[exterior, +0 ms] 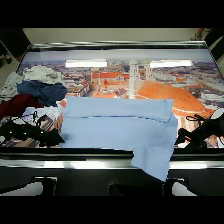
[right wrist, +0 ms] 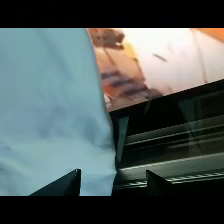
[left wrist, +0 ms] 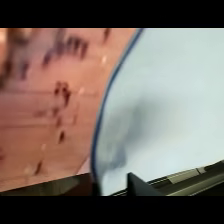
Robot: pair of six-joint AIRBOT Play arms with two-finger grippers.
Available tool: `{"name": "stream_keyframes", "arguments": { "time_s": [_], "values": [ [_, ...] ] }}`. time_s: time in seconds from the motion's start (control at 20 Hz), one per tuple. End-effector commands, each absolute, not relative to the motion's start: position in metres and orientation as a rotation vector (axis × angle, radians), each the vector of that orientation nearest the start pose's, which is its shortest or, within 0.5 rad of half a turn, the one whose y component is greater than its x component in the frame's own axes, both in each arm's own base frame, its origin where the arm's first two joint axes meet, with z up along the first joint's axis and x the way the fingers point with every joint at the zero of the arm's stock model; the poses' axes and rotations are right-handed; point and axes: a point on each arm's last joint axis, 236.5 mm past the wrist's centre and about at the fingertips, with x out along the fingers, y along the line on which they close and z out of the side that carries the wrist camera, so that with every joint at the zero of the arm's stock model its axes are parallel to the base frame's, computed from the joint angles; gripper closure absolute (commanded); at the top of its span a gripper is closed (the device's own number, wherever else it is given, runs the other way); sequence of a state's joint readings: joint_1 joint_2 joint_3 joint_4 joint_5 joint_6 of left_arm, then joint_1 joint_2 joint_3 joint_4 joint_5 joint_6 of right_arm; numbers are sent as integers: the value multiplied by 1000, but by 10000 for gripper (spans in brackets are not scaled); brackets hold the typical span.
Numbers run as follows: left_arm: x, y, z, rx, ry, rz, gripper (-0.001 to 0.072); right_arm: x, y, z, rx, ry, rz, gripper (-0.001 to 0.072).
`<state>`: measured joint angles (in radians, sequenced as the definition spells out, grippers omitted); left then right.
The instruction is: Fold the shirts.
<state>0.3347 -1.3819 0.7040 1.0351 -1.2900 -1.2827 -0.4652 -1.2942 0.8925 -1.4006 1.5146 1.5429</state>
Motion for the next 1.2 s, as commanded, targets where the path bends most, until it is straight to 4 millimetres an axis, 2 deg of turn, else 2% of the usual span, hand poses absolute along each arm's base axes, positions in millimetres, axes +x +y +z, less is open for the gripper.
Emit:
{"name": "stream_keyframes", "arguments": {
  "time_s": [0.0,0.05,0.15,0.3,0.5,0.55,0.6,0.65,0.7,0.75,0.9,1.05,1.15],
  "values": [
    [234,-41,-121,-706,1723,-209,611,191,-41,-78,611,1865,-107,205],
    [235,-42,-120,-694,1714,-231,671,185,-38,-83,608,1864,-102,203],
    [235,-42,-120,-680,1706,-253,672,176,-33,-93,614,1873,-103,203],
    [235,-42,-119,-680,1707,-254,672,167,-12,-100,681,1889,-47,205],
    [235,-43,-119,-676,1707,-262,672,168,5,-110,767,1856,-37,224],
    [234,-43,-119,-676,1709,-264,672,166,8,-111,780,1858,-35,280],
    [234,-43,-118,-677,1711,-265,672,165,8,-112,783,1862,-41,422],
    [234,-43,-118,-677,1711,-265,672,165,7,-112,779,1862,-42,622],
    [234,-43,-118,-677,1711,-266,672,167,7,-111,777,1856,-35,668],
    [234,-43,-117,-669,1707,-275,672,169,7,-107,766,1850,-18,668],
    [252,-38,-92,-605,1631,-317,673,194,-4,-81,723,1767,1,673],
    [288,-27,-50,-551,1502,-302,674,253,-4,-41,786,1577,40,674],
    [316,-21,-29,-521,1431,-304,674,298,-15,-14,768,1441,28,674]
  ]
}}
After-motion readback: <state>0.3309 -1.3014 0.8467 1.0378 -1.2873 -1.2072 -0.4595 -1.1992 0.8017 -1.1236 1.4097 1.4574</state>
